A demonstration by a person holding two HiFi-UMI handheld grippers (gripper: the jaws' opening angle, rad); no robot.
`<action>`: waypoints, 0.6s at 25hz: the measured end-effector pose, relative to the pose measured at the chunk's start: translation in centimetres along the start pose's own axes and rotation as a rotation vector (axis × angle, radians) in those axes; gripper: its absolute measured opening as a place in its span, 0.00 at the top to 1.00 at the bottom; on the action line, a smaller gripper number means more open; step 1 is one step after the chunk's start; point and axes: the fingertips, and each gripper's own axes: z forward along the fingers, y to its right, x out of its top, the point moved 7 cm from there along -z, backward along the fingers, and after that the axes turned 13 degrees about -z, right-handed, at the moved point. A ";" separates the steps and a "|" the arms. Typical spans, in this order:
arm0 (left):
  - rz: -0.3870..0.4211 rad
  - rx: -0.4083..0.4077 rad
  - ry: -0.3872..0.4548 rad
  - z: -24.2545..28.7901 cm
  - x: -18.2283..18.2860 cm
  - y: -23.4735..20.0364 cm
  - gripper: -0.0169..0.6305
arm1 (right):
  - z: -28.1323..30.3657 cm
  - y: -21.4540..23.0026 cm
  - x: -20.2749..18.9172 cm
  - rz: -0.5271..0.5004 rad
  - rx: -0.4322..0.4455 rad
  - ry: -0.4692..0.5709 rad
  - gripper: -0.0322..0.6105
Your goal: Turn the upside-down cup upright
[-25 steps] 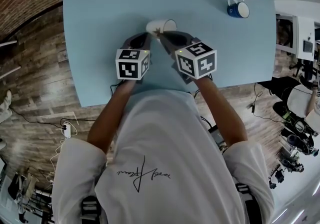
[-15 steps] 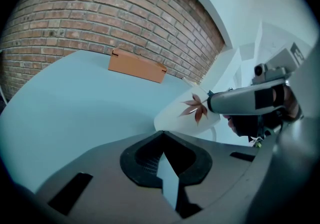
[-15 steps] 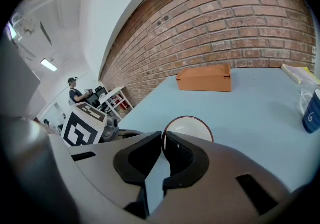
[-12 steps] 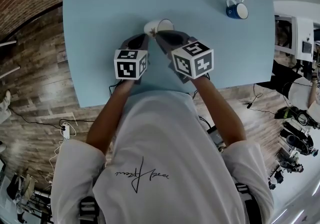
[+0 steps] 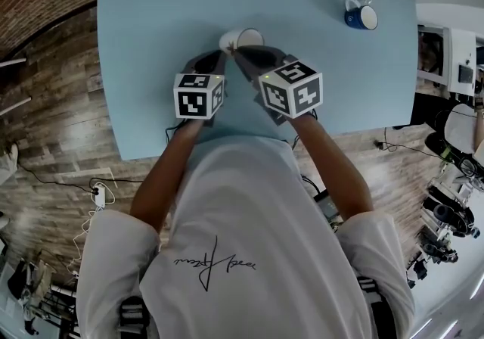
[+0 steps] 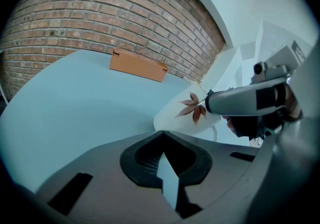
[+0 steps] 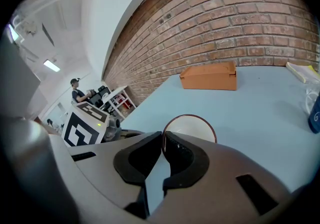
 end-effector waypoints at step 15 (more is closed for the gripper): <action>0.000 0.009 -0.012 -0.1 -0.4 -0.6 0.96 | 1.0 -0.6 -0.2 -0.027 0.022 -0.026 0.89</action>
